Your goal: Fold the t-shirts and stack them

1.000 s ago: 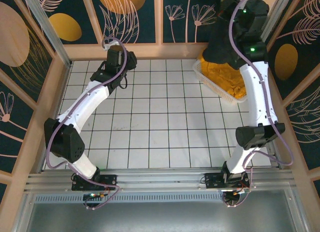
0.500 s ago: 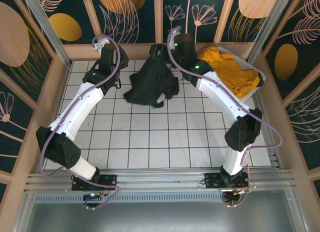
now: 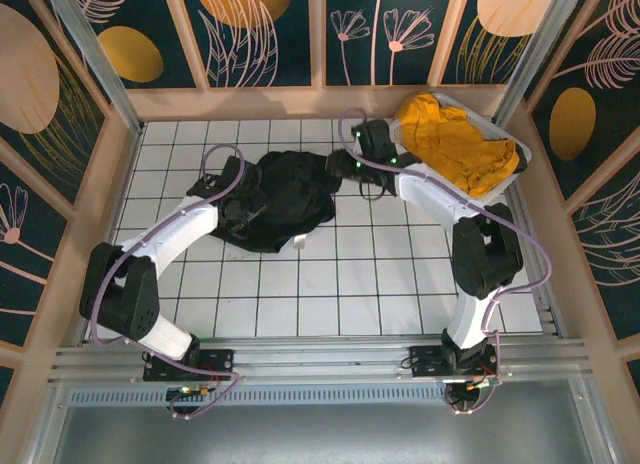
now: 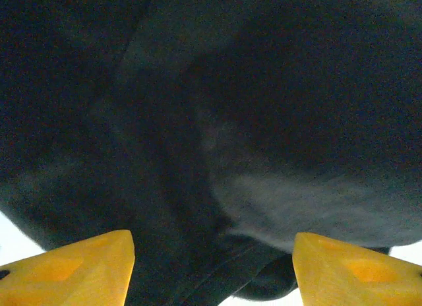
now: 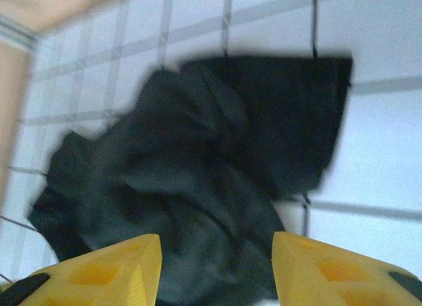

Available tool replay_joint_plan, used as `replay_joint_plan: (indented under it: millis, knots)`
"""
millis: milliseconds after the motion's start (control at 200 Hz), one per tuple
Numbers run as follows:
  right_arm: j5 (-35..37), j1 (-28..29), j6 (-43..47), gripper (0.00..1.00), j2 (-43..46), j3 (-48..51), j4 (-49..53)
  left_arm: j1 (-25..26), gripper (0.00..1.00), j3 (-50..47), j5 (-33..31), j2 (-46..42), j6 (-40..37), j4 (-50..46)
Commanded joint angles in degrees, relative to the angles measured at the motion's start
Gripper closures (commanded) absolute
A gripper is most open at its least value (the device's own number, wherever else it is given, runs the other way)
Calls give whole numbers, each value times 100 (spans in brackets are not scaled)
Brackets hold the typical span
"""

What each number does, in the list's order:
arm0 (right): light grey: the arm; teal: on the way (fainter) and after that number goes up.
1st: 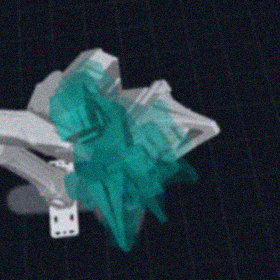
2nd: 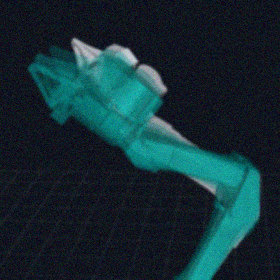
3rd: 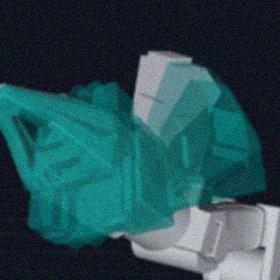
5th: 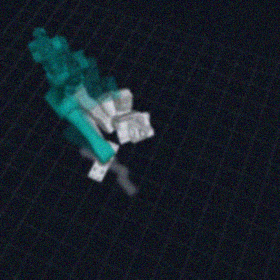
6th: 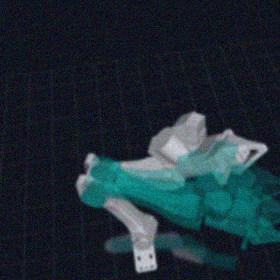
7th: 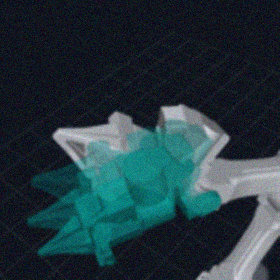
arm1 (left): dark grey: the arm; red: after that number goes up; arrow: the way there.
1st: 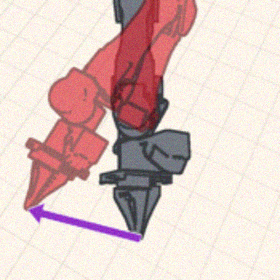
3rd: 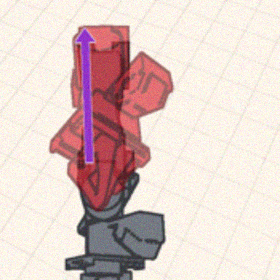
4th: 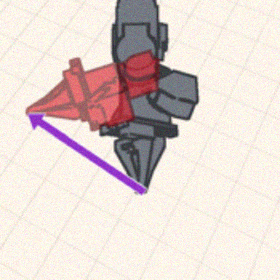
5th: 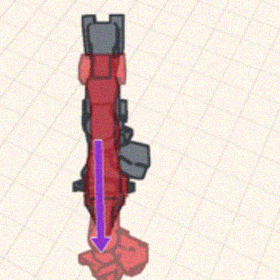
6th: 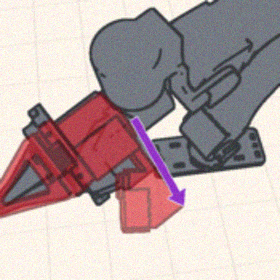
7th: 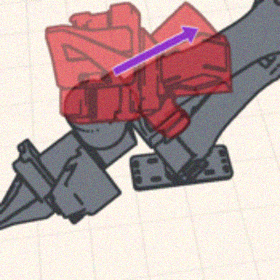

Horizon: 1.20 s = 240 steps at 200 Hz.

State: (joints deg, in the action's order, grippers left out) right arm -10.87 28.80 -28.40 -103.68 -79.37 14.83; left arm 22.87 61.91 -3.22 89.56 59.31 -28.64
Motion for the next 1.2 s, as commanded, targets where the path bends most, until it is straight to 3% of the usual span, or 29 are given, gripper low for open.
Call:
replay_joint_plan:
  millis: [0, 120, 200, 365, 656, 836, 906, 951, 1031, 1196]
  knots:
    - [-206, 26, 194, 52, -4, 421, 30, -37, 36, -56, 498, 80, 343, 81]
    - [-226, -47, 186, 52, -261, 554, -12, 80, 37, 203, 338, 518, -561, -504]
    - [-246, -151, 114, 52, -472, 462, -42, 416, 35, 524, -183, 680, -1375, -753]
    - [-175, -473, -234, 56, -621, 260, -177, 1138, 33, 911, -503, 945, -2518, -109]
    - [-131, -1224, -766, 55, 46, 181, 13, 2031, 27, 2211, -1164, 2472, -2896, 457]
    - [-356, -1458, -918, 54, 454, 197, 129, 2116, 31, 3406, -2378, 3779, -2580, -551]
    - [-431, -1502, -921, 54, 568, 243, 161, 2116, 39, 3631, -2605, 4071, -2623, -665]
    - [-458, -1524, -921, 54, 633, 298, 161, 2116, 54, 3632, -2633, 4153, -2660, -568]
    - [-495, -1571, -924, 54, 689, 408, 129, 2116, 100, 3586, -2924, 4037, -2573, -577]
    - [-556, -1564, -983, 54, 648, 602, -47, 2070, 100, 2908, -3681, 2643, -1997, -862]
